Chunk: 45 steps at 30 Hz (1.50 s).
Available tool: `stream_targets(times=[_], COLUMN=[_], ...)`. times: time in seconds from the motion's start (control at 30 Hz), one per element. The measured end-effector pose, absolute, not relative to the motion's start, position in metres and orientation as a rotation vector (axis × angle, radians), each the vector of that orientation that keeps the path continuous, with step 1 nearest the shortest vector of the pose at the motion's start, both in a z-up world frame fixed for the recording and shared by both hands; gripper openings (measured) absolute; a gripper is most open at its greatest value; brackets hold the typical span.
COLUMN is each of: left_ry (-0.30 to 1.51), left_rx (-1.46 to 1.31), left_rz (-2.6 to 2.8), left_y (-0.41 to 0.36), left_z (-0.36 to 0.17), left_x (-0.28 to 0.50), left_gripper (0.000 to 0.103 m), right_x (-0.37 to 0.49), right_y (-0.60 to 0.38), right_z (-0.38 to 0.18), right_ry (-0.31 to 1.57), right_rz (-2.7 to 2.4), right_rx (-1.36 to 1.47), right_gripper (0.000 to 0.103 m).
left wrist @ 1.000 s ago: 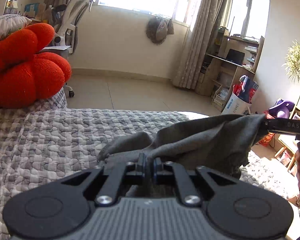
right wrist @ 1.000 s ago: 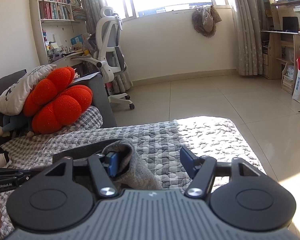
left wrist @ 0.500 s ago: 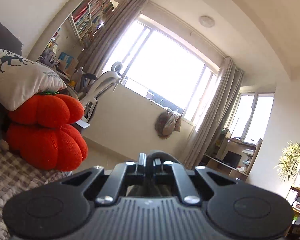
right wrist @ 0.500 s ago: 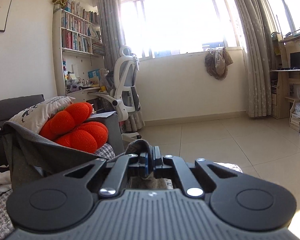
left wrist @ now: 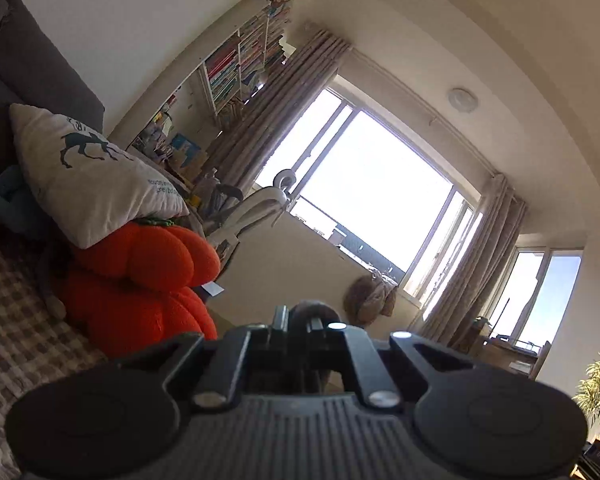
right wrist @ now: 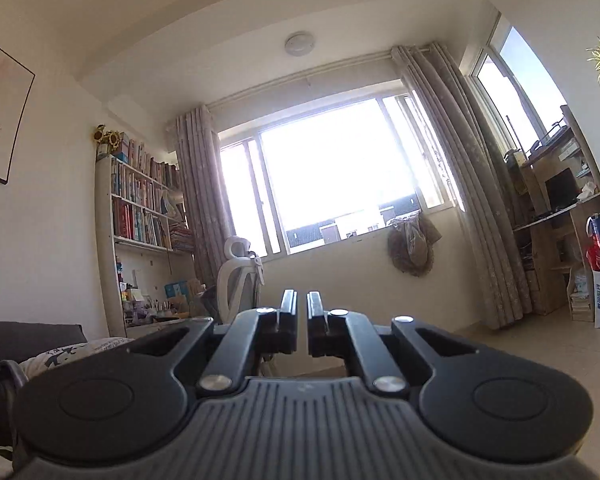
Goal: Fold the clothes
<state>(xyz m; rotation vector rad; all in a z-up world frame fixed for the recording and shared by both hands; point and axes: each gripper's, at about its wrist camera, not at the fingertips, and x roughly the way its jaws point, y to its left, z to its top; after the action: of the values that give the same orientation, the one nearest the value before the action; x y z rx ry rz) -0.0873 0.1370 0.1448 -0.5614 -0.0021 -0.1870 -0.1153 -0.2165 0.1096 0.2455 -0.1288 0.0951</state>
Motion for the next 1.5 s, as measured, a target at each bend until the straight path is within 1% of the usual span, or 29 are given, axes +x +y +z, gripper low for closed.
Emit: stream_targets(times=[0.03,0.1,0.13,0.17,0.2,0.33,0.5,0.67,0.8,0.83,0.87,0.9,0.93,0.97,1.0,1.03,1.07,1.17,1.2,1.23,1.27,1.3,1.33,1.37,1.4,1.43,1.5], left_ry=[0.013,0.036,0.027,0.01,-0.007,-0.021,-0.002,0.019,0.043,0.046,0.049,0.049,0.049,0.046,0.041,0.036,0.031,0.021,0.025,0.033,0.047,0.063,0.075,0.083,0.089,0.092,0.107], left_rx=[-0.57,-0.594,-0.611,-0.627,-0.644,-0.681,-0.713,-0.763,-0.831,-0.839,-0.845,-0.849,-0.851,-0.851,-0.851,-0.85,-0.853,-0.859,-0.857,-0.853,-0.852,-0.852,-0.853,-0.849,-0.844,-0.832,-0.814], left_rz=[-0.19,-0.195,-0.19,-0.18,-0.171,-0.157,-0.14,-0.062,-0.015,-0.009,-0.008,-0.01,-0.013,-0.016,-0.019,-0.022,-0.029,-0.057,-0.069,-0.082,-0.092,-0.102,-0.113,-0.123,-0.133,-0.136,-0.122], left_y=[0.136,0.137,0.141,0.147,0.153,0.163,0.172,0.182,0.195,0.197,0.198,0.199,0.199,0.199,0.199,0.199,0.2,0.2,0.198,0.197,0.194,0.191,0.188,0.185,0.181,0.178,0.175], left_z=[0.14,0.132,0.131,0.13,0.13,0.126,0.119,0.11,0.102,0.101,0.1,0.099,0.099,0.1,0.1,0.101,0.102,0.104,0.104,0.104,0.104,0.104,0.104,0.104,0.103,0.103,0.101], left_x=[-0.085,-0.081,-0.081,-0.083,-0.084,-0.085,-0.08,-0.077,-0.074,-0.074,-0.073,-0.073,-0.073,-0.073,-0.073,-0.073,-0.073,-0.073,-0.072,-0.069,-0.066,-0.062,-0.06,-0.058,-0.058,-0.057,-0.056], left_gripper=[0.006,0.006,0.006,0.006,0.006,0.006,0.006,0.006,0.006,0.006,0.006,0.006,0.006,0.006,0.006,0.006,0.006,0.006,0.006,0.006,0.006,0.006,0.006,0.006,0.006,0.007,0.009], right_x=[-0.104,-0.074,-0.064,-0.055,-0.048,-0.038,-0.045,-0.058,-0.052,-0.049,-0.047,-0.047,-0.048,-0.048,-0.049,-0.05,-0.052,-0.061,-0.061,-0.06,-0.057,-0.053,-0.049,-0.045,-0.043,-0.043,-0.047], right_y=[-0.213,-0.2,-0.194,-0.189,-0.181,-0.155,-0.123,-0.08,-0.073,-0.074,-0.078,-0.081,-0.084,-0.087,-0.09,-0.093,-0.097,-0.115,-0.12,-0.124,-0.124,-0.122,-0.12,-0.114,-0.105,-0.096,-0.083], right_z=[0.103,0.086,0.079,0.072,0.066,0.051,0.036,0.001,-0.013,-0.012,-0.008,-0.002,0.004,0.012,0.021,0.028,0.035,0.057,0.06,0.06,0.056,0.049,0.041,0.033,0.023,0.015,0.005], right_ry=[-0.055,0.154,0.234,0.303,0.365,0.499,0.574,0.666,0.68,0.679,0.669,0.647,0.62,0.583,0.54,0.503,0.462,0.337,0.327,0.332,0.367,0.419,0.471,0.532,0.59,0.629,0.633], right_rz=[0.119,0.176,0.198,0.22,0.247,0.3,0.473,0.536,0.488,0.483,0.485,0.477,0.462,0.432,0.393,0.361,0.327,0.266,0.276,0.296,0.322,0.352,0.382,0.414,0.45,0.485,0.499], right_rx=[0.233,0.201,0.183,0.164,0.132,0.02,-0.084,-0.423,-0.522,-0.506,-0.471,-0.438,-0.408,-0.378,-0.349,-0.328,-0.306,-0.221,-0.191,-0.159,-0.148,-0.151,-0.153,-0.171,-0.206,-0.255,-0.348], right_gripper=[0.018,0.032,0.054,0.073,0.075,0.075,0.075,0.075,0.075,0.07,0.052,0.039,0.013,0.006,0.006,0.002,0.001,0.001,0.001,0.004,0.018,0.02,0.039,0.066,0.074,0.076,0.076])
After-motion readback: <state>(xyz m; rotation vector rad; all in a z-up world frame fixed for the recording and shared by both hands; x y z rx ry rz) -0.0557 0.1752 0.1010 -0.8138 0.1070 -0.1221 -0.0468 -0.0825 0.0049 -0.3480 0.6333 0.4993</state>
